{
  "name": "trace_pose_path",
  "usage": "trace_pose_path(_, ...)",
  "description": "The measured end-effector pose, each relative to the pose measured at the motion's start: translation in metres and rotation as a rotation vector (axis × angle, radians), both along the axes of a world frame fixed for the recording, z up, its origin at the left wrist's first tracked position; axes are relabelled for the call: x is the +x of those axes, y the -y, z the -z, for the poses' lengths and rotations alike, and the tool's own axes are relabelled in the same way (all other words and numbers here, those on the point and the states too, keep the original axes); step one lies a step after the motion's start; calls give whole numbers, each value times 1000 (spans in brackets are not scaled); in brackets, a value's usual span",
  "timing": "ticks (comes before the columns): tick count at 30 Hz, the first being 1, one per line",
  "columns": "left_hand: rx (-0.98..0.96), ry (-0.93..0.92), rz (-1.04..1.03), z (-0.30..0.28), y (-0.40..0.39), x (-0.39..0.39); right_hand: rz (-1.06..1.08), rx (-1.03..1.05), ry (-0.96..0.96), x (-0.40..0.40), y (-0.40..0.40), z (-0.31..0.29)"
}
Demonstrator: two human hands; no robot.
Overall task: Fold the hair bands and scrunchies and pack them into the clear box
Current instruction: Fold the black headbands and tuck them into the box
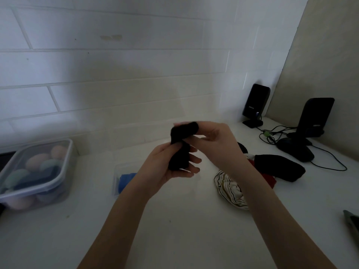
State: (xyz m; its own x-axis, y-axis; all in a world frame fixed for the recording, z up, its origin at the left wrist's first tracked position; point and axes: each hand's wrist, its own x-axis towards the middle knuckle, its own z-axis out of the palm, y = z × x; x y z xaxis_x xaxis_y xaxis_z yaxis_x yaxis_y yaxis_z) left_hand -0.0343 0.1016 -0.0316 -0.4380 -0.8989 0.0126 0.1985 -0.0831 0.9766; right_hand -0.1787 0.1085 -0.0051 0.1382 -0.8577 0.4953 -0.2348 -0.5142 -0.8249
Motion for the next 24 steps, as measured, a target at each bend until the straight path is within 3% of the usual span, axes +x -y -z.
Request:
trace_pose_path(4, -7, -17, -51, -2, 1, 2, 73, -102, -153, 4, -1, 8)
trace_pose_path(9, -1, -13, 2, -4, -3, 2, 143, -263, -167, 4, 1, 11)
trace_pose_path(15, 12, -11, 48, -2, -2, 2, 278, -457, -324, 3, 6, 19)
trace_pose_path(24, -7, -96, -40, 2, 1, 0, 224, -458, -394, 2, 8, 23)
